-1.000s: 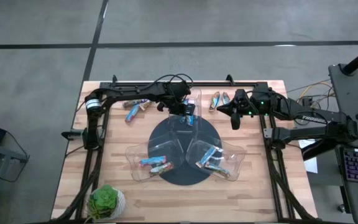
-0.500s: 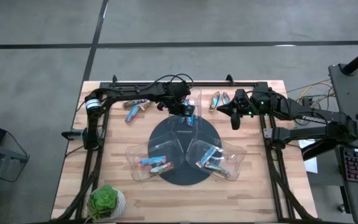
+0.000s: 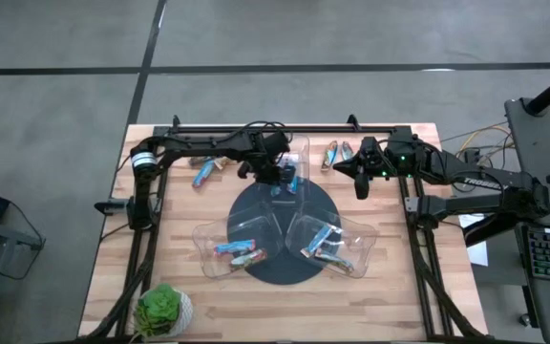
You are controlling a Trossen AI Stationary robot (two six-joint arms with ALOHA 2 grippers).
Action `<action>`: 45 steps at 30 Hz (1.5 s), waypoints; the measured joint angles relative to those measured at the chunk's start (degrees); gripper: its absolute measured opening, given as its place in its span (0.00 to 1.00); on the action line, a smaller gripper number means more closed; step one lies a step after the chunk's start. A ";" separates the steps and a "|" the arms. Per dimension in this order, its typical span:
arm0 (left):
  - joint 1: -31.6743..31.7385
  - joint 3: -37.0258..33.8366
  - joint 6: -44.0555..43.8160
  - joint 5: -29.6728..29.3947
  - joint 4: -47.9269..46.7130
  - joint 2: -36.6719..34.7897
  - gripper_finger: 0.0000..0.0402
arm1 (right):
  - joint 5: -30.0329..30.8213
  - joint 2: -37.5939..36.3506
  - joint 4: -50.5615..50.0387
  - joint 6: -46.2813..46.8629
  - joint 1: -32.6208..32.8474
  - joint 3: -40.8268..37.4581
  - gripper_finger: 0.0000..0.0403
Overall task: Pick and place Granola Bars by type
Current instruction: Put the bottom blue granola bar into the top transparent bin, then put the yellow granola bar into the right transparent bin
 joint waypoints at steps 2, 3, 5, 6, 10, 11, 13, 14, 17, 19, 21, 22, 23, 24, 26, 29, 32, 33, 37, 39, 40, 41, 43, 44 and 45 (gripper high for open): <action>0.00 -0.01 -0.14 0.36 0.93 0.00 0.23 | 0.00 0.00 -0.01 0.00 0.00 0.00 0.02; 0.00 -0.01 -0.16 0.42 1.34 -0.02 0.26 | 0.00 0.00 0.01 0.00 0.00 0.00 0.02; 0.07 -0.01 -0.18 0.62 1.29 -0.02 0.32 | -0.02 0.00 -0.01 0.00 0.00 -0.01 0.02; 0.09 -0.01 -0.18 0.80 1.31 -0.02 0.35 | -0.01 0.01 -0.01 0.02 0.00 -0.01 0.02; 0.10 -0.01 -0.11 2.21 1.29 -0.02 0.44 | -0.02 0.00 -0.01 0.00 0.00 0.00 0.02; 0.09 -0.01 0.08 2.25 1.29 -0.02 0.45 | -0.02 0.01 -0.01 0.02 0.00 0.00 0.02; 0.09 -0.01 1.10 2.78 1.32 -0.02 0.47 | -0.02 0.01 0.01 0.00 0.00 0.00 0.02; 0.11 -0.01 1.56 3.39 1.39 -0.02 0.48 | -0.02 0.00 0.01 0.01 0.00 0.00 0.02; 0.11 -0.01 1.69 3.77 1.37 -0.06 0.48 | -0.02 0.01 0.01 0.02 0.00 -0.02 0.02; 0.11 -0.01 1.70 3.77 1.37 -0.15 0.48 | -0.02 0.00 0.01 0.02 0.00 0.00 0.02; 0.11 -0.01 1.70 3.77 1.37 -0.25 0.48 | -0.02 0.00 -0.01 0.02 0.00 0.00 0.02; 0.11 -0.01 1.70 3.79 1.35 -0.36 0.48 | 0.00 0.00 0.00 0.02 0.00 -0.02 0.02; 0.11 0.05 1.81 3.89 1.33 -0.44 0.48 | -0.01 0.01 0.01 0.02 0.00 0.00 0.02; 0.11 0.30 2.20 4.18 1.26 -0.46 0.48 | 0.00 0.00 0.01 0.02 0.00 0.00 0.02; 0.11 1.06 3.18 4.41 1.32 -0.52 0.48 | 0.00 0.00 0.01 0.01 0.00 0.00 0.02; 0.12 2.34 3.70 4.42 1.23 -0.55 0.48 | 0.00 0.00 0.01 -0.22 0.00 -0.02 0.02; 0.13 3.37 3.81 4.23 0.82 -0.55 0.48 | 0.00 0.00 0.01 -0.37 0.00 0.00 0.02; 0.13 3.74 4.02 3.73 0.51 -0.55 0.47 | 0.00 0.00 0.01 -0.37 0.00 -0.02 0.02; 0.17 5.51 6.09 -0.17 -2.75 -0.55 0.42 | 0.00 0.01 0.01 -0.37 0.00 0.00 0.02; 0.20 6.51 7.32 -1.58 -4.49 -0.55 0.37 | 0.00 0.00 0.01 -0.37 0.00 0.00 0.02; 0.22 7.01 7.84 -2.04 -5.14 -0.55 0.35 | 0.00 0.02 0.01 -0.37 0.00 -0.02 0.02; 0.31 7.58 8.38 -2.16 -5.62 -0.55 0.32 | 0.00 0.00 0.03 -0.37 0.00 0.00 0.02; 0.31 8.67 9.55 -2.78 -6.53 -0.55 0.27 | 0.01 0.01 0.03 -0.37 0.00 0.00 0.02; 0.31 9.21 10.45 -3.47 -6.65 -0.55 0.25 | 0.02 0.00 0.03 -0.37 0.00 0.00 0.02; 0.31 9.82 11.94 -4.32 -6.68 -0.55 0.23 | 0.04 0.00 0.03 -0.37 0.00 0.00 0.02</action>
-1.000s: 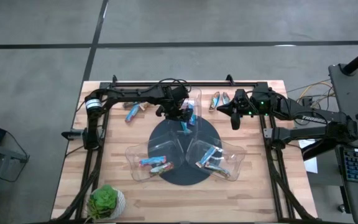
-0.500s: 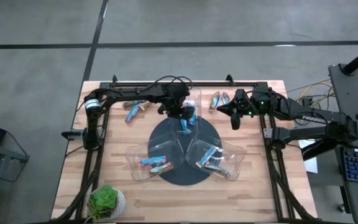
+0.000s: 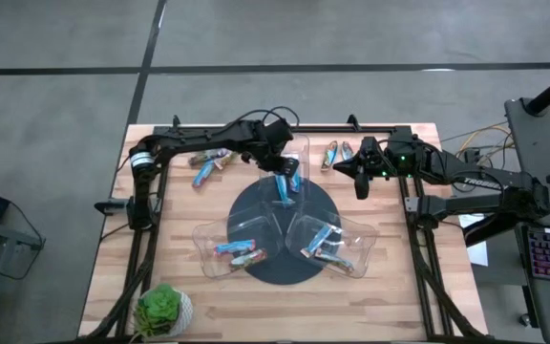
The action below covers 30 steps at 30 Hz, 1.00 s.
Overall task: Pick and place Granola Bars by type
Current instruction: Put the yellow granola bar into the right transparent bin
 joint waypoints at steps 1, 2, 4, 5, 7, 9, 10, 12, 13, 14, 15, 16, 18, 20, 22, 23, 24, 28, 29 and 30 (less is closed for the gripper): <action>0.00 0.59 1.95 -0.69 0.01 0.00 0.21 | 0.00 0.00 0.00 0.00 0.00 -0.01 0.02; 0.00 1.12 3.53 -1.27 -0.12 -0.10 0.19 | 0.02 0.00 -0.02 0.03 0.00 0.00 0.02; -0.01 1.81 5.00 -1.79 -0.66 -0.63 0.15 | 0.02 0.00 -0.01 0.64 0.00 -0.01 0.02; -0.02 2.15 5.06 -1.86 -0.54 -0.83 0.13 | 0.04 0.02 -0.02 0.87 0.00 0.00 0.02; -0.02 2.55 5.04 -1.90 -0.70 -1.27 0.10 | 0.04 0.00 -0.02 1.01 0.00 -0.02 0.02; 0.00 2.87 5.24 -1.99 -0.89 -1.31 0.06 | 0.05 0.02 -0.02 1.07 -0.02 0.00 0.02; -0.01 2.93 5.28 -2.11 -0.89 -1.32 0.04 | 0.11 0.00 -0.02 1.05 -0.02 0.00 0.02; 0.00 3.01 5.29 -2.10 -1.03 -1.39 0.01 | 0.33 0.02 -0.02 1.07 -0.02 0.00 0.02; -0.01 3.04 5.35 -2.10 -0.99 -1.43 0.01 | 0.35 0.00 -0.02 1.05 -0.02 0.00 0.02; -0.02 3.04 5.53 -2.10 -1.10 -1.46 0.00 | 0.35 0.00 -0.02 1.05 -0.02 -0.01 0.02; -0.02 3.03 5.89 -2.10 -1.32 -1.46 0.00 | 0.36 0.00 -0.02 1.06 -0.02 -0.01 0.02; -0.02 3.04 6.28 -2.10 -1.58 -1.46 0.00 | 0.37 0.02 -0.02 1.06 -0.02 -0.01 0.02; -0.09 3.02 7.72 -2.12 -1.63 -1.64 0.00 | 0.38 0.01 -0.03 1.07 -0.02 -0.01 0.02; -0.26 3.04 11.08 -2.10 -1.70 -2.38 0.00 | 0.40 0.02 -0.04 1.17 -0.02 -0.02 0.02; -0.40 3.06 15.04 -2.07 -1.81 -3.52 0.00 | 0.48 0.02 -0.05 1.29 -0.02 -0.02 0.02; -0.43 3.09 16.57 -2.09 -2.00 -4.22 0.00 | 0.48 0.02 -0.04 1.27 -0.02 0.00 0.02; -0.51 3.09 17.61 -2.09 -2.12 -4.93 0.00 | 0.48 0.02 -0.06 1.27 -0.02 0.00 0.02; -0.96 2.47 21.04 -2.18 -2.30 -8.52 0.00 | 0.48 0.02 -0.09 1.33 -0.02 0.00 0.02; -1.27 2.38 21.90 -2.32 -2.34 -9.54 0.00 | 0.48 0.02 -0.09 1.34 -0.02 -0.01 0.02; -1.63 2.30 22.41 -2.70 -2.07 -10.51 0.00 | 0.50 0.02 -0.09 1.38 -0.02 -0.01 0.02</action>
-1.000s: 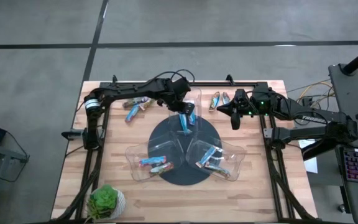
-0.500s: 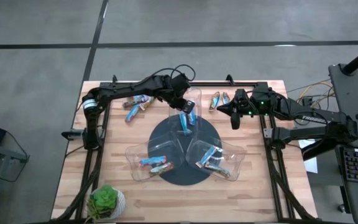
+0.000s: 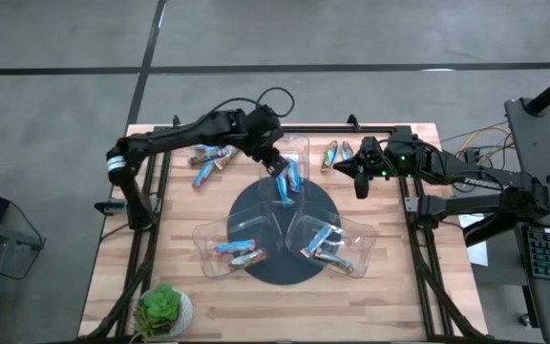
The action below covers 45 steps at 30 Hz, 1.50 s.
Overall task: Pick and place Granola Bars by type
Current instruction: Put the yellow granola bar into the right transparent bin
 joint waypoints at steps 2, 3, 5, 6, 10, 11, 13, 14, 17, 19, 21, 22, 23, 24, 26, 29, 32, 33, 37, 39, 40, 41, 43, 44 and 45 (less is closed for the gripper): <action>-0.68 -0.69 0.50 -1.84 0.02 -2.12 0.00 | 0.01 0.00 0.00 0.08 0.00 -0.02 0.02; -1.04 -1.00 0.93 -2.94 -0.20 -3.02 0.00 | 0.01 0.00 0.00 0.10 0.00 -0.02 0.02; -1.80 -1.79 1.88 -5.17 0.30 -4.73 0.00 | 0.01 0.00 0.02 0.11 0.00 -0.02 0.02; -2.13 -2.35 2.23 -6.10 0.22 -5.76 0.00 | 0.01 0.00 0.02 0.10 0.00 -0.02 0.02; -3.40 -4.32 2.65 -8.16 1.60 -9.02 0.00 | 0.05 0.00 0.02 0.11 0.00 0.00 0.02; -3.66 -5.05 2.66 -8.36 2.21 -9.87 0.00 | 0.08 0.00 0.04 0.10 0.00 -0.02 0.02; -4.27 -6.75 2.91 -8.38 4.31 -11.31 0.00 | 0.45 0.00 0.04 0.12 0.00 -0.02 0.02; -4.60 -7.65 3.11 -8.38 5.50 -12.11 0.00 | 0.85 0.00 0.05 0.14 0.00 -0.01 0.02; -5.62 -10.91 4.09 -8.38 9.40 -14.70 0.00 | 1.55 0.00 0.04 0.14 0.00 -0.01 0.02; -6.18 -13.95 4.36 -8.38 12.13 -16.69 0.00 | 1.54 0.00 0.04 0.16 0.00 -0.02 0.02; -6.65 -17.44 4.37 -8.38 14.67 -18.96 0.00 | 1.54 0.00 0.04 0.67 0.00 -0.01 0.02; -6.82 -19.41 4.36 -8.37 15.72 -20.26 0.00 | 1.54 0.00 0.06 1.04 0.00 -0.02 0.02; -6.90 -21.33 4.35 -8.37 17.01 -21.51 0.00 | 1.54 0.00 0.04 1.45 0.00 -0.02 0.02; -6.90 -23.25 4.19 -8.35 18.58 -22.92 0.00 | 1.54 0.00 0.07 1.59 0.00 -0.02 0.02; -6.87 -27.06 3.07 -8.35 20.69 -25.93 0.00 | 1.54 0.00 0.07 1.68 0.00 -0.01 0.02; -6.85 -31.71 2.92 -8.38 23.42 -29.94 0.00 | 2.62 0.00 0.11 3.19 0.00 -0.02 0.02; -6.87 -34.89 3.28 -8.37 23.96 -33.34 0.00 | 4.53 0.02 0.39 3.99 -0.04 -0.02 0.02; -6.84 -35.60 3.05 -8.37 23.96 -34.29 0.00 | 4.57 0.04 0.63 4.01 -0.04 -0.02 0.02; -6.83 -37.44 3.04 -8.40 23.85 -37.54 0.00 | 4.85 0.45 0.28 4.74 -0.16 0.88 0.02; -6.81 -37.42 3.41 -9.09 24.30 -38.34 0.00 | 6.08 0.91 -0.41 5.53 -0.33 2.18 0.02; -6.81 -37.43 3.70 -9.65 24.16 -38.76 0.00 | 6.37 1.21 -0.59 5.68 -0.35 2.90 0.02; -6.76 -37.44 4.36 -10.33 24.02 -39.01 0.00 | 6.51 1.58 -0.51 5.64 -0.49 3.70 0.02; -6.74 -37.42 5.79 -11.35 24.18 -39.29 0.00 | 7.14 2.35 -1.36 4.71 -0.68 5.18 0.02; -6.74 -37.42 6.18 -11.73 24.08 -39.34 0.00 | 7.79 2.78 -2.12 4.28 -0.69 6.03 0.02; -6.74 -37.42 6.41 -11.86 24.11 -39.34 0.00 | 8.56 3.21 -3.10 4.11 -0.76 6.97 0.02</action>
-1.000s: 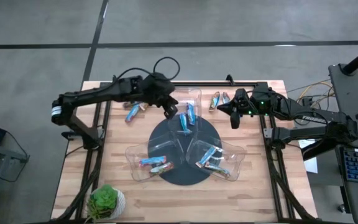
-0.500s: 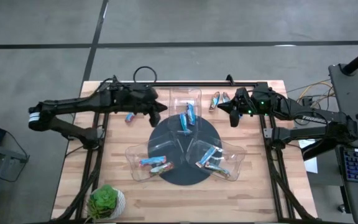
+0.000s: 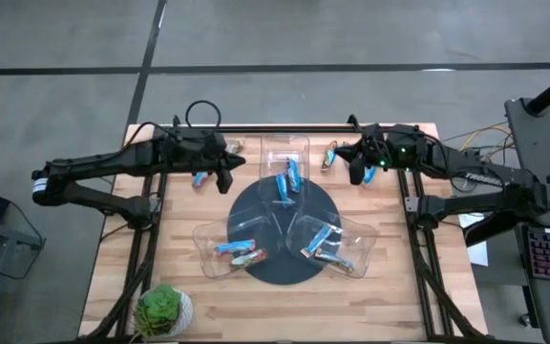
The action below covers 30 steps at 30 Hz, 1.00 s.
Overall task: Pick and place Granola Bars by type
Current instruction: Put the yellow granola bar into the right transparent bin
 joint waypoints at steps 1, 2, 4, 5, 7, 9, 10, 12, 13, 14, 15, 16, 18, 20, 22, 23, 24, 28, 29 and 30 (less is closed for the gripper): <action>0.02 0.00 0.19 -0.02 -0.07 0.00 0.00 | 0.85 0.45 -1.28 -0.26 -0.16 0.93 0.02; 0.02 0.00 0.47 -0.02 -0.04 0.00 0.00 | 1.62 0.85 -2.72 -0.33 -0.26 1.89 0.02; 0.02 0.00 1.02 -0.02 -0.08 0.00 0.00 | 2.24 1.95 -5.89 -0.40 -0.67 3.90 0.02; 0.02 0.00 1.09 -0.02 -0.09 0.00 0.00 | 2.24 2.57 -7.66 -0.40 -0.86 4.92 0.02; 0.02 -0.02 1.21 -0.04 -0.10 0.00 0.00 | 2.27 3.93 -10.56 -0.14 -1.07 6.76 0.02; 0.02 -0.02 1.62 -0.06 -0.09 0.00 0.00 | 2.28 5.28 -12.77 0.35 -1.26 8.48 0.02; 0.02 -0.05 1.93 -0.06 -0.11 0.00 0.00 | 2.29 6.06 -13.82 0.63 -1.40 9.30 0.02; 0.02 -0.27 2.22 -0.13 -0.09 0.00 0.00 | 2.53 7.64 -15.93 2.12 -2.00 10.97 0.02; 0.02 -0.46 2.23 -0.13 -0.07 0.00 0.00 | 2.99 8.50 -17.17 3.13 -2.43 11.79 0.02; 0.02 -0.75 2.23 -0.15 -0.08 0.00 0.00 | 3.56 9.35 -18.53 4.01 -2.97 12.64 0.02; 0.02 -0.96 2.23 -0.15 -0.20 0.01 0.00 | 4.11 10.25 -19.92 4.84 -3.59 13.48 0.02; 0.02 -1.16 2.22 -0.15 -0.27 0.02 0.00 | 4.92 11.15 -21.29 5.81 -4.24 14.33 0.02; 0.02 -1.53 2.06 -0.15 -0.18 0.02 0.00 | 5.96 12.91 -23.69 7.02 -5.85 15.80 0.02; 0.02 -1.87 1.82 -0.15 -0.25 0.02 0.00 | 6.36 14.49 -25.00 8.59 -7.58 16.99 0.02; 0.02 -1.90 1.45 -0.13 -0.27 0.02 0.00 | 6.40 15.82 -25.52 9.94 -9.42 17.73 0.02; 0.02 -1.90 1.38 -0.13 -0.24 0.02 0.00 | 6.37 16.36 -25.63 10.33 -10.22 17.92 0.02; 0.00 -1.90 1.22 -0.15 -0.20 0.01 0.00 | 6.33 16.89 -25.62 10.60 -10.92 18.13 0.02; 0.02 -1.90 1.16 -0.13 -0.22 -0.34 0.00 | 4.92 18.83 -25.59 11.68 -13.72 18.28 0.02; 0.02 -1.90 1.14 -0.13 -0.17 -0.51 0.00 | 4.25 19.45 -25.62 12.10 -14.36 18.28 0.02; 0.02 -1.90 1.16 -0.15 -0.17 -0.65 0.00 | 3.42 20.04 -25.61 12.45 -14.91 18.28 0.02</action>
